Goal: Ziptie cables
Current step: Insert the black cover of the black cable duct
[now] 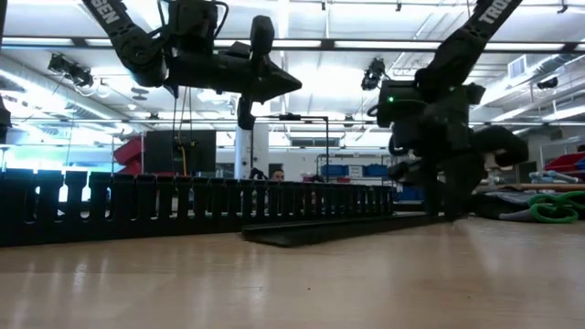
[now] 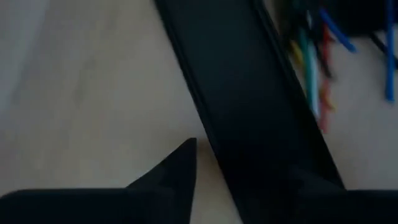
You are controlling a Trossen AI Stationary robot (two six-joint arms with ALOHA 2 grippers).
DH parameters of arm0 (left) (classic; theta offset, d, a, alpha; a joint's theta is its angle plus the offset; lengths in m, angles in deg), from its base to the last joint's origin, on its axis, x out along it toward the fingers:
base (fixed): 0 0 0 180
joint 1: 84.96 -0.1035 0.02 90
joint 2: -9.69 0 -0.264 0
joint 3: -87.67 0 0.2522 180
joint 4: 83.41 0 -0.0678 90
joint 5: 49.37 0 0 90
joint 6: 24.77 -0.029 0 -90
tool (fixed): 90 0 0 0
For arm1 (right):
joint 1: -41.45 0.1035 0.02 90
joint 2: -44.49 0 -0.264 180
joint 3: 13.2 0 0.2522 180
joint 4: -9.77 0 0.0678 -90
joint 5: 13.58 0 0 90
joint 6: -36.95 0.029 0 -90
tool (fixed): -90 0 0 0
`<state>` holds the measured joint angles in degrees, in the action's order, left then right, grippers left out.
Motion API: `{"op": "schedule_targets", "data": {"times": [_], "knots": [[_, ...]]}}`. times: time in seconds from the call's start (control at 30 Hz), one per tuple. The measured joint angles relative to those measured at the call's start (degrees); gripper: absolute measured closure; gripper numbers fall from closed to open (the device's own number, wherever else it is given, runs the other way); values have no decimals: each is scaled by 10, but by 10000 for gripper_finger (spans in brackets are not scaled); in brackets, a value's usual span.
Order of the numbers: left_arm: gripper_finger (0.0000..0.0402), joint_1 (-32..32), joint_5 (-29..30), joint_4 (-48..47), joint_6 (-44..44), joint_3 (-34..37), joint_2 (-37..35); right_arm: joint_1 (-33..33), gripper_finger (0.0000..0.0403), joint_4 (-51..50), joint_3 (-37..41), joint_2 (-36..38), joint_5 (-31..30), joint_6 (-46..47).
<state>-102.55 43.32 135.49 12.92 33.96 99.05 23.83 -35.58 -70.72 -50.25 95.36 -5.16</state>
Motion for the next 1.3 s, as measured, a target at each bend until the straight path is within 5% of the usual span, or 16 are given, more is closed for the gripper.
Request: {"op": "schedule_targets", "data": {"times": [0.2, 0.37, 0.6, 0.87, 1.13, 1.3], "knots": [[400, 0, 0, -20, 0, 0, 0, 16, 389, -23, 4, 7, 29, -24], [400, -5, 0, -21, 15, 0, 0, 24, 400, -127, -9, 67, -7, -30], [400, -31, 9, -12, 18, 0, 0, 18, 402, -301, -65, 208, 55, -97], [400, -37, -38, 19, 5, 0, 0, -6, 402, -294, -160, 335, 61, -59], [400, -39, -79, 127, 281, 0, 0, -33, 402, -209, -228, 378, -128, -33], [400, -38, -84, 184, 417, 0, 0, -59, 401, -209, -241, 381, -164, -75]]}}
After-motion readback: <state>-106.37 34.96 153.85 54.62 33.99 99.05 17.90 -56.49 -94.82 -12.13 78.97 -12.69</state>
